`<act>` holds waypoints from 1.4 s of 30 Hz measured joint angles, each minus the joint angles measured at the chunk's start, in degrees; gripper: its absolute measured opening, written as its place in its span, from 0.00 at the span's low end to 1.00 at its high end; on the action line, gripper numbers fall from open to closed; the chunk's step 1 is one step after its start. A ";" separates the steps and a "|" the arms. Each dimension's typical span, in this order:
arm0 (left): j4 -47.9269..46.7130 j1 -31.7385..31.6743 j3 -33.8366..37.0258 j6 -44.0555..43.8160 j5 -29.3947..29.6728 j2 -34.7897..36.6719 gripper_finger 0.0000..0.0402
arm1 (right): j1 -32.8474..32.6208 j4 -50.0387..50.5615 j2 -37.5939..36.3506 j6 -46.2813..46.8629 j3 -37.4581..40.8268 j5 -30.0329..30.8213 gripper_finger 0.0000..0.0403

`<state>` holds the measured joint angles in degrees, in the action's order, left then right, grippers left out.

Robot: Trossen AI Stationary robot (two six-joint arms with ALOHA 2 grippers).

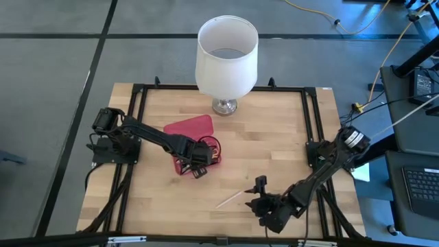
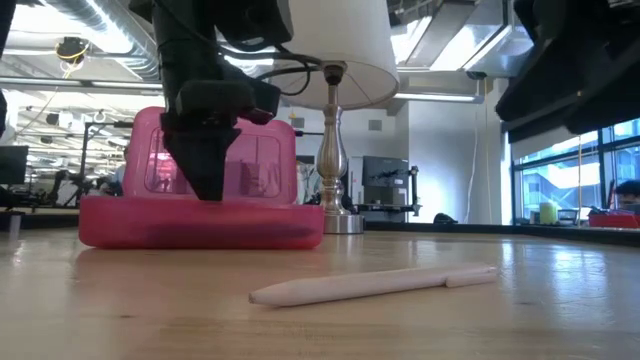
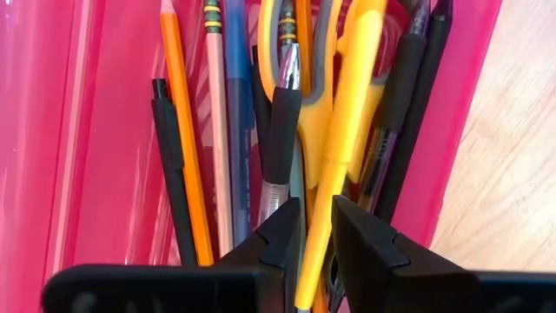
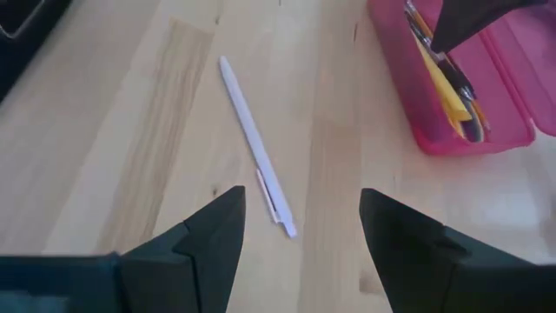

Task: Pick & place school supplies into a supply box
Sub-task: Put the light pink pen into the red supply box

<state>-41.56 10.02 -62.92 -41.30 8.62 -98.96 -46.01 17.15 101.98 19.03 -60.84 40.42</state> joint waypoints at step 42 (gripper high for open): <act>15.08 16.61 -0.02 3.08 11.39 4.46 0.17 | 14.42 -18.73 1.06 -12.11 9.18 -27.06 0.57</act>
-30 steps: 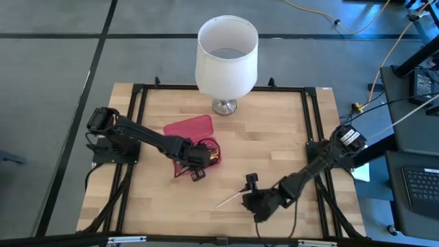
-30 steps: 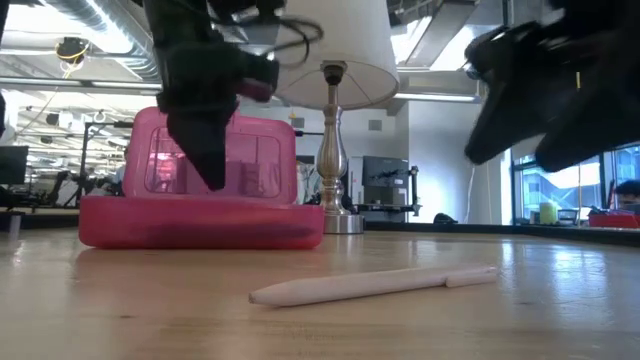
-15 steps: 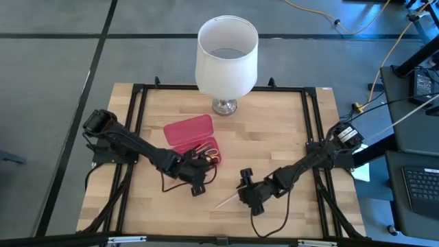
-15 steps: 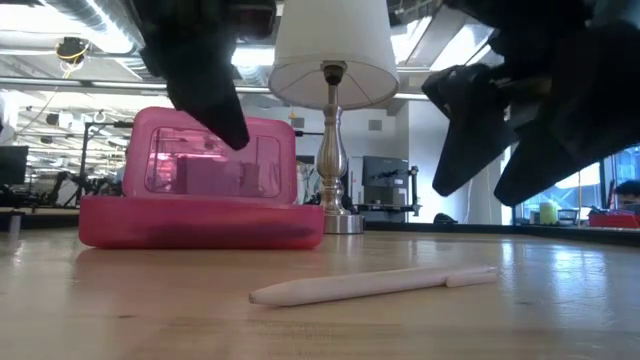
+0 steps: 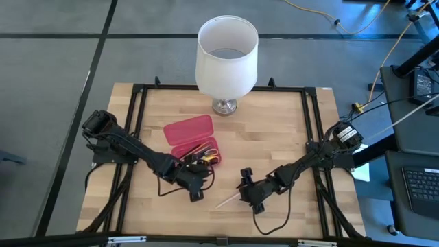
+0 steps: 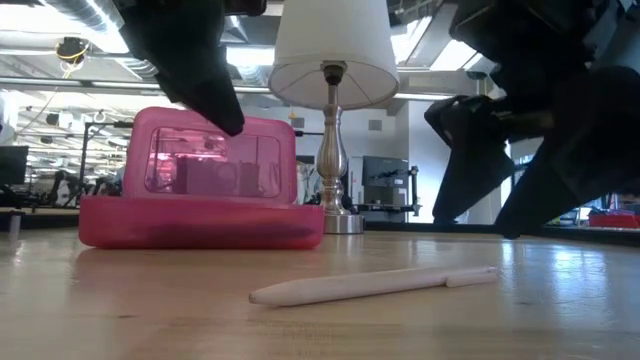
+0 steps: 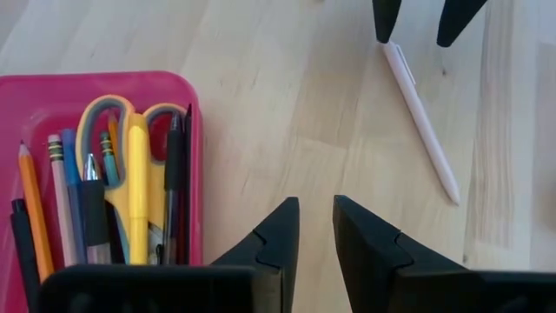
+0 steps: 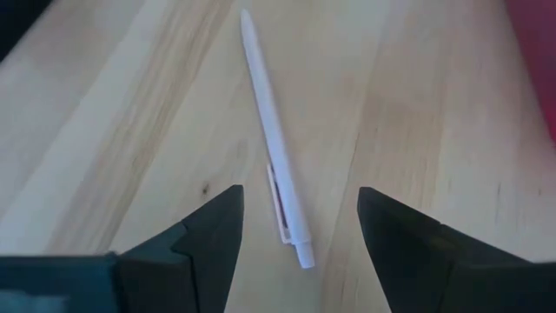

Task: Pick & place school supplies into a supply box
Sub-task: Put the light pink pen into the red supply box

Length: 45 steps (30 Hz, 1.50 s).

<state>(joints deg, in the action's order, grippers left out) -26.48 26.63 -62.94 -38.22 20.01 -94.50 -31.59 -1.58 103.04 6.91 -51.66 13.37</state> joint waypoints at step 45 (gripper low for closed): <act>1.47 -0.04 0.00 -0.02 -0.11 -0.04 0.16 | -0.11 -10.16 7.28 -0.70 3.32 -1.13 0.18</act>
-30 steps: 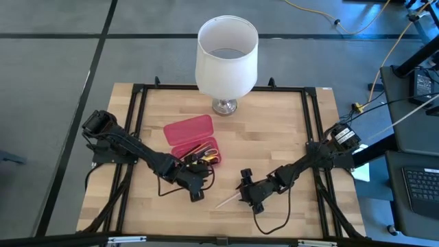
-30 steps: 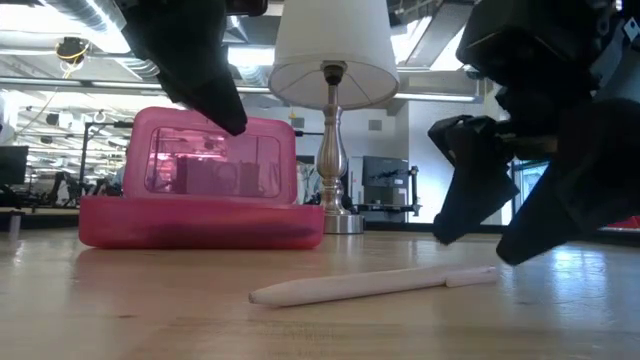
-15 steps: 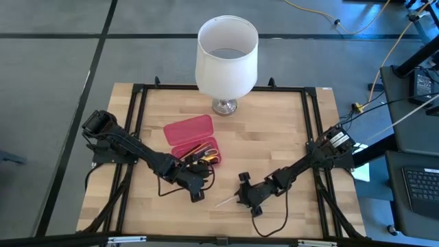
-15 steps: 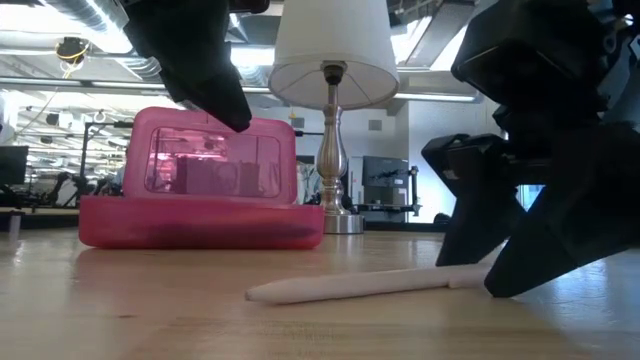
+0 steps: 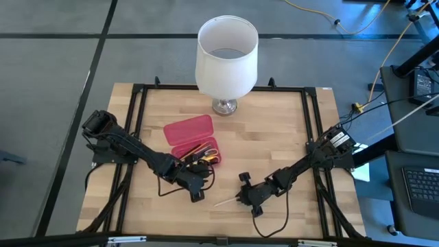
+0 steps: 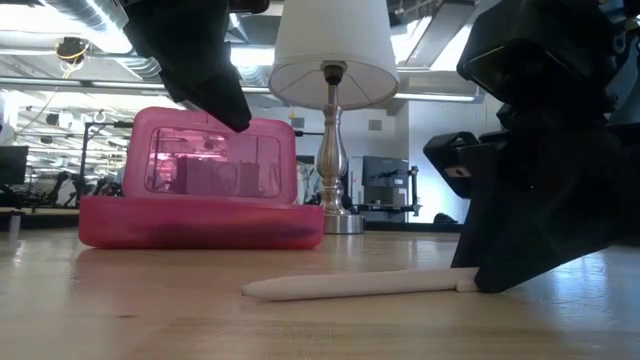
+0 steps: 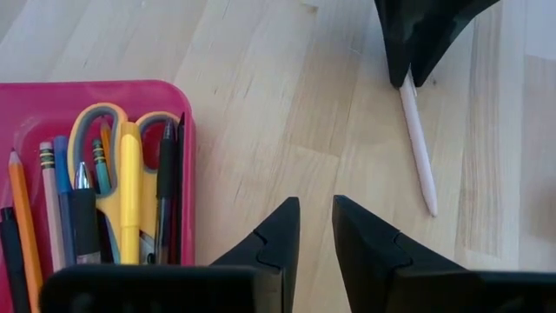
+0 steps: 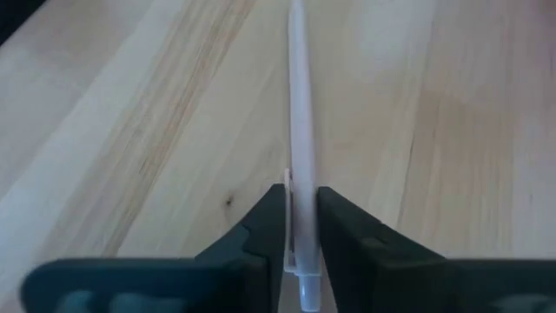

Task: Pick & place school supplies into a supply box
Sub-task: Put the light pink pen into the red supply box

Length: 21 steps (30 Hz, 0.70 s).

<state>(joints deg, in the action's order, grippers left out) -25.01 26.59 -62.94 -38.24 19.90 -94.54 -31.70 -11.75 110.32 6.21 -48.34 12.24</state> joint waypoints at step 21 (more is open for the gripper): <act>1.11 0.48 0.00 -1.57 -2.04 0.00 0.15 | -0.08 2.67 0.15 -0.71 -2.80 -0.65 0.15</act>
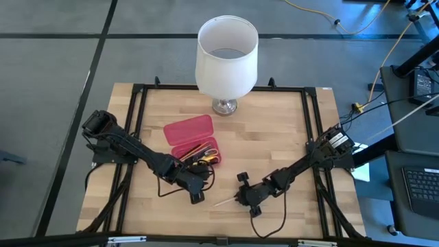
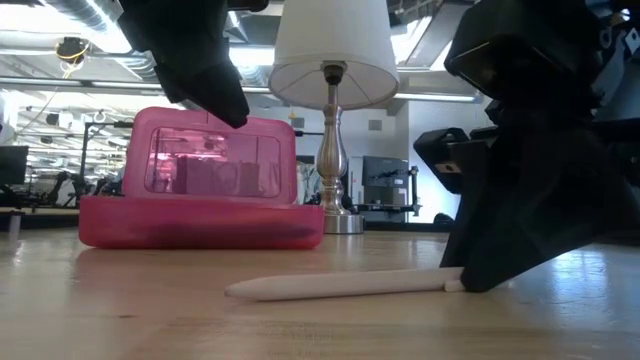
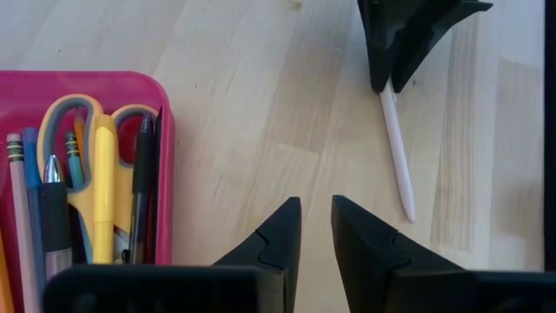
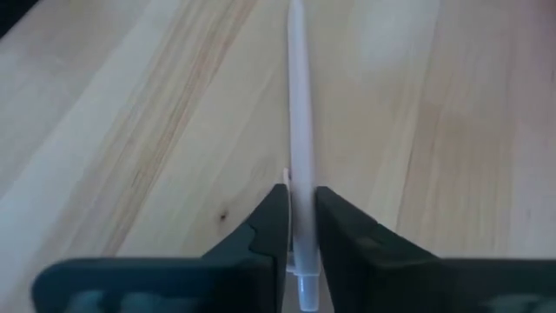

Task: Pick & place school supplies into a supply box
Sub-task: Put the light pink pen into the red supply box

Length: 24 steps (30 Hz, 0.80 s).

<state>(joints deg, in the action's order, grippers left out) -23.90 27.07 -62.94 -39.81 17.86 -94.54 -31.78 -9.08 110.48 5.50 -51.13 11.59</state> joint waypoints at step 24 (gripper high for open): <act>-0.02 0.68 0.00 3.72 -1.12 0.00 0.12 | 0.00 0.84 -2.03 0.00 0.15 -0.38 0.01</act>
<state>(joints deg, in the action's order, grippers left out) -23.92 27.75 -62.94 -36.09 16.74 -94.54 -31.78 -8.24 108.45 5.50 -50.98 11.21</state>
